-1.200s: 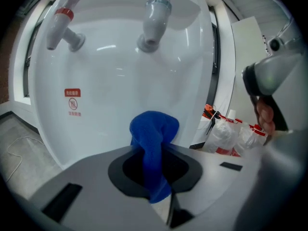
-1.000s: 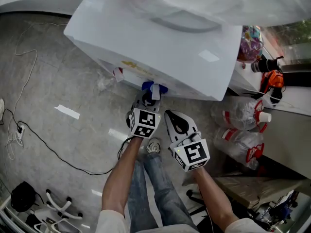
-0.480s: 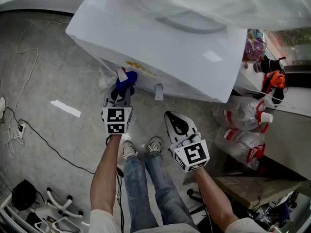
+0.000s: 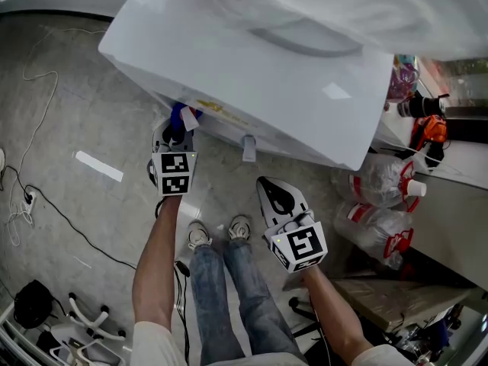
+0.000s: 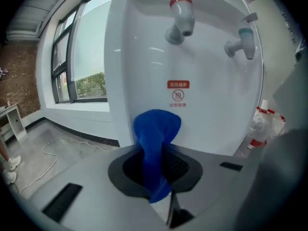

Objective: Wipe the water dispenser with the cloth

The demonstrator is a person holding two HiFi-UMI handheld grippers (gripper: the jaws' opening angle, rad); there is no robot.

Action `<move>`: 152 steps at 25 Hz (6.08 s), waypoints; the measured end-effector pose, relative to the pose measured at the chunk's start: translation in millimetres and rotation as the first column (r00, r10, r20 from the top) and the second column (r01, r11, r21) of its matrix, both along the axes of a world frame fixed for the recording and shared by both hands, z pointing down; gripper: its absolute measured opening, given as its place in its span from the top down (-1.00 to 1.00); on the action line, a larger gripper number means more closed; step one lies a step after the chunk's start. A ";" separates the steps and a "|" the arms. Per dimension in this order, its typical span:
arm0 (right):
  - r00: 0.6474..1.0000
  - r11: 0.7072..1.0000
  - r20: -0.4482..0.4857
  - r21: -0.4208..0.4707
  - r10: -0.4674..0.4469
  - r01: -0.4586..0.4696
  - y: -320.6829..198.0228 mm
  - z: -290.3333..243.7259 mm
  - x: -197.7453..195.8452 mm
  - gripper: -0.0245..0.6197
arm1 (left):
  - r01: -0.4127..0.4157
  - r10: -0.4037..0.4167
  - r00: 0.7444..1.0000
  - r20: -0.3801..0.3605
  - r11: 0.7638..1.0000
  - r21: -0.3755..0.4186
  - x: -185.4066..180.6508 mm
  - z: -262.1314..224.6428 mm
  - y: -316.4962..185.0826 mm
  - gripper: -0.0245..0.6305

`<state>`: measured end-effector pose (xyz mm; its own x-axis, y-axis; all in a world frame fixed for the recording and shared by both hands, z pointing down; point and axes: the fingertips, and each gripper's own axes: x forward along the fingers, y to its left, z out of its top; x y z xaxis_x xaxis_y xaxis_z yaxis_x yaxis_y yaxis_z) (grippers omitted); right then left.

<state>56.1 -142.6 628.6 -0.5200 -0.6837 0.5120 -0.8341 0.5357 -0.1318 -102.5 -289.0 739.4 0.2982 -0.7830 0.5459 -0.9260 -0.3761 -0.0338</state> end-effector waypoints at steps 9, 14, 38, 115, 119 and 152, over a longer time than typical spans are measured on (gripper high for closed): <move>1.000 1.000 -0.004 -0.002 0.014 -0.014 -0.4 1.1 14.8 0.88 | -0.066 0.064 0.997 -0.033 0.997 -0.047 38.8 21.2 9.7 0.77; 1.000 1.000 -0.001 -0.005 0.014 -0.014 2.6 1.4 17.8 0.88 | -0.102 0.099 0.993 -0.060 0.993 -0.057 67.3 21.2 23.4 0.77; 0.999 0.999 -0.009 0.001 0.046 -0.046 15.6 -5.5 34.2 0.88 | -0.212 0.201 0.959 -0.199 0.976 -0.040 134.4 10.0 68.5 0.77; 0.998 0.998 0.045 0.042 0.051 -0.053 20.2 -157.4 15.2 0.88 | -0.163 0.174 0.959 -0.222 0.984 0.067 74.7 -252.0 163.8 0.77; 0.997 0.997 0.081 0.075 -0.001 -0.005 24.1 -207.8 1.3 0.88 | -0.184 0.203 0.953 -0.224 0.977 0.103 82.1 -309.5 182.8 0.77; 0.987 0.964 0.152 0.265 -0.044 0.002 25.0 -379.3 7.8 0.88 | -0.044 0.105 0.955 -0.277 0.975 0.219 83.7 -486.1 197.7 0.77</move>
<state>63.9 -117.5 249.3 -0.5958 -0.7703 0.2273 -0.8017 0.5874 -0.1106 -18.8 -91.3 253.3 0.4787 -0.8395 0.2571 -0.8780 -0.4570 0.1424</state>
